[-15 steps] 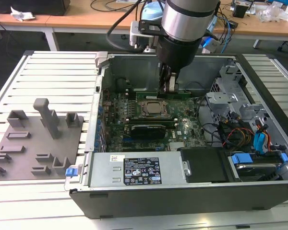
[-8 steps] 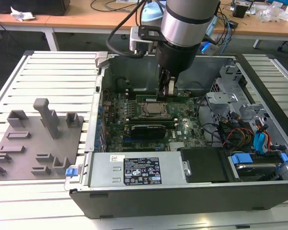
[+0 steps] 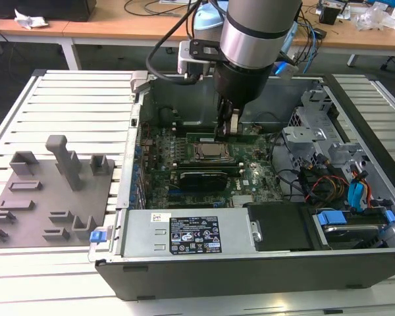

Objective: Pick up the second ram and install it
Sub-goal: 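Insert the second ram into the second slot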

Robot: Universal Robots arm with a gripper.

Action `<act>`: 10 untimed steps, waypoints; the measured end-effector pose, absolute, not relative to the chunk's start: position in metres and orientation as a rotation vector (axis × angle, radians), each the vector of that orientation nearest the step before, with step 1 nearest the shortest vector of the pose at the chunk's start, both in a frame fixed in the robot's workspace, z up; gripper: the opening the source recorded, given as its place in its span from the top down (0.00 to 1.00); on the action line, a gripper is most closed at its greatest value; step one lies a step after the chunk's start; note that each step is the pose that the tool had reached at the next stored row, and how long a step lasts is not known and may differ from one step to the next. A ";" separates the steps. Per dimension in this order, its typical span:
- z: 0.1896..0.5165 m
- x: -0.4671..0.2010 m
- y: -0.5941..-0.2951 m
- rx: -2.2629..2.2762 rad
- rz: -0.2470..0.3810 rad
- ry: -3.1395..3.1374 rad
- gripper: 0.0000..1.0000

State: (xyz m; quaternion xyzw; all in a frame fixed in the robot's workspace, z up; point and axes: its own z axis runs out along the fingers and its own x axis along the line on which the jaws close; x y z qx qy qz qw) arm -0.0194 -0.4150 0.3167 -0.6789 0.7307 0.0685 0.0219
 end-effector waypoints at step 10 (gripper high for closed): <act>0.310 -0.019 -0.415 -2.104 0.212 2.264 0.87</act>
